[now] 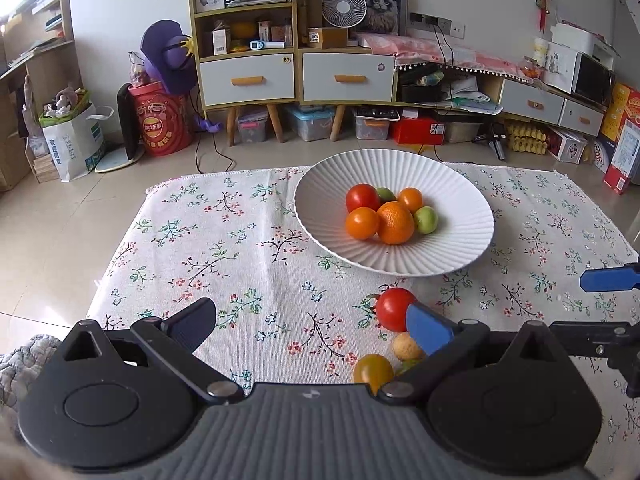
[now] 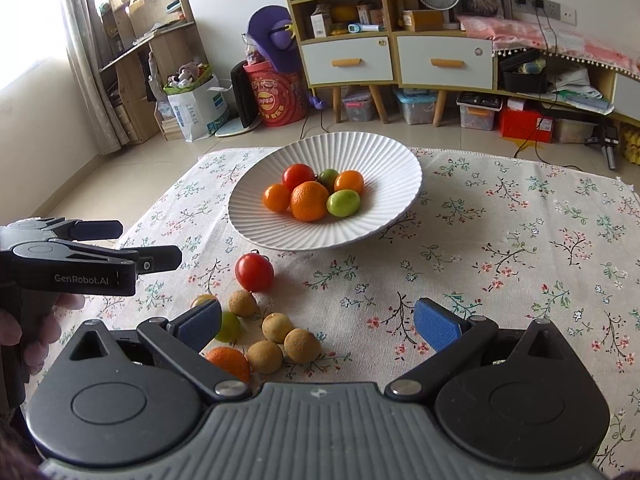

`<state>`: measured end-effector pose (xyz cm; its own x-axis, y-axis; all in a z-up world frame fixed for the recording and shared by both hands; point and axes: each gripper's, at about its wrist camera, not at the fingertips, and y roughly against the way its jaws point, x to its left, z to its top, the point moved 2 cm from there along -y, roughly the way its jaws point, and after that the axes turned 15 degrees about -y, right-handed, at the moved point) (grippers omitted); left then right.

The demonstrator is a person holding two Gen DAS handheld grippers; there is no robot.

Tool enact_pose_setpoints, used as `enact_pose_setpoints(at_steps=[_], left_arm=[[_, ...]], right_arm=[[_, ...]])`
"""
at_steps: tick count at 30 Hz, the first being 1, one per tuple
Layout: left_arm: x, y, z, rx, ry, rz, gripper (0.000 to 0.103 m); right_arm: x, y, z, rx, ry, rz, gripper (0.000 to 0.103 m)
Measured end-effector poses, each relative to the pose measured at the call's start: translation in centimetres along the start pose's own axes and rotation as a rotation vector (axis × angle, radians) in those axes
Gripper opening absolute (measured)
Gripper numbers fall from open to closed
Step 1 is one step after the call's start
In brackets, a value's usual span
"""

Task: Organize fruits
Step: 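Move both open tools back from the plate to the remaining fruits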

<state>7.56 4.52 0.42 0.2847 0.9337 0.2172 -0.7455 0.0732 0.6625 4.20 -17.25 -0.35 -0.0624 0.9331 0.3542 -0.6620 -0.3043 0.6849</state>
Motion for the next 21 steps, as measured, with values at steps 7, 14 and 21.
enact_pose_setpoints(at_steps=[7,14,21], left_arm=[[-1.3,0.9,-2.6,-0.005,-0.089,-0.027,0.097],[-1.6,0.7,-5.1,0.027,-0.114,-0.065,0.097],[-2.1,0.6,-6.6,0.032,-0.121,-0.101,0.097]], right_arm=[[-0.4,-0.6,-3.4,0.072,0.069,-0.025,0.102],[-0.8,-0.6,-5.5,0.124,0.127,-0.034,0.102],[-0.8,-1.0,-6.6,0.14,0.184,-0.054,0.102]])
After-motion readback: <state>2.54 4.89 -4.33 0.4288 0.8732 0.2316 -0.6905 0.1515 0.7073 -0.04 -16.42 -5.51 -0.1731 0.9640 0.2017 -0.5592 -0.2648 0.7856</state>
